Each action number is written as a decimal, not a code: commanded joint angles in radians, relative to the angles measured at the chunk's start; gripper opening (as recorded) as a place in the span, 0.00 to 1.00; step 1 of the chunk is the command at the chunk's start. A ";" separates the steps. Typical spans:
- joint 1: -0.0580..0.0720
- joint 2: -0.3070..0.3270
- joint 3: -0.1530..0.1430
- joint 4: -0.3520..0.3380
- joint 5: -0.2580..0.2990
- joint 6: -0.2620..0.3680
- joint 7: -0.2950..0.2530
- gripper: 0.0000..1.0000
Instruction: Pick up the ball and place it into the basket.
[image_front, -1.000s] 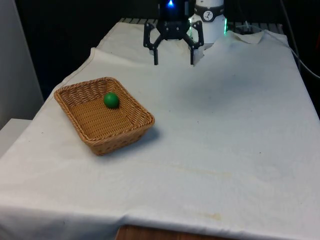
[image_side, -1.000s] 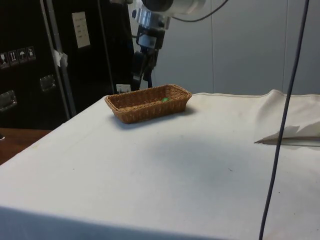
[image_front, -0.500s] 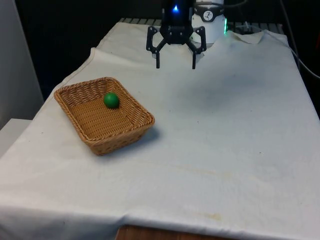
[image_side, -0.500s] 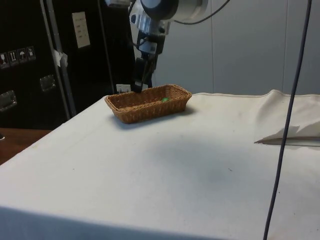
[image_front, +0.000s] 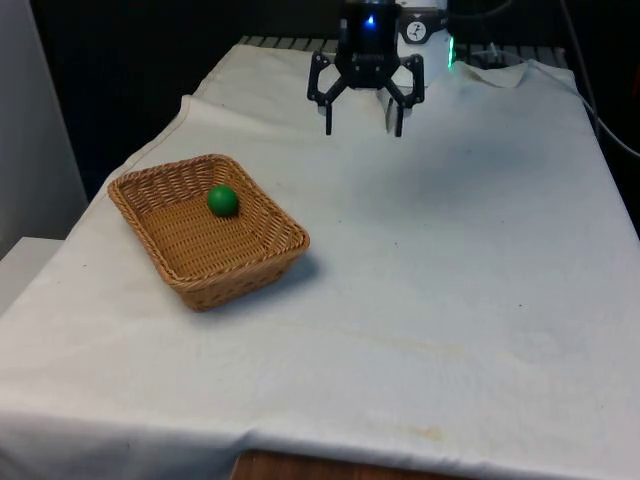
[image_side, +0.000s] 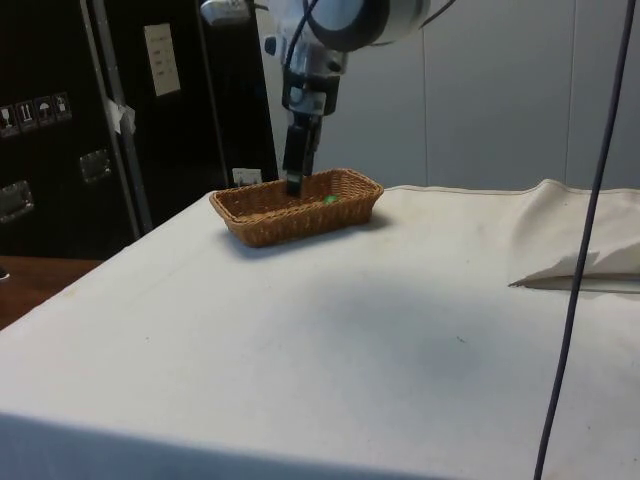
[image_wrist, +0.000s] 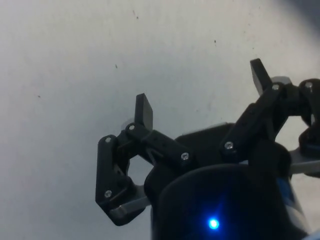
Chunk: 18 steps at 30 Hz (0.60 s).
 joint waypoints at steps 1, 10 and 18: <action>0.007 0.009 -0.013 -0.003 -0.049 -0.001 0.033 1.00; 0.003 0.000 -0.015 -0.001 -0.132 -0.033 0.075 1.00; 0.002 -0.001 -0.018 0.014 -0.162 -0.082 0.090 1.00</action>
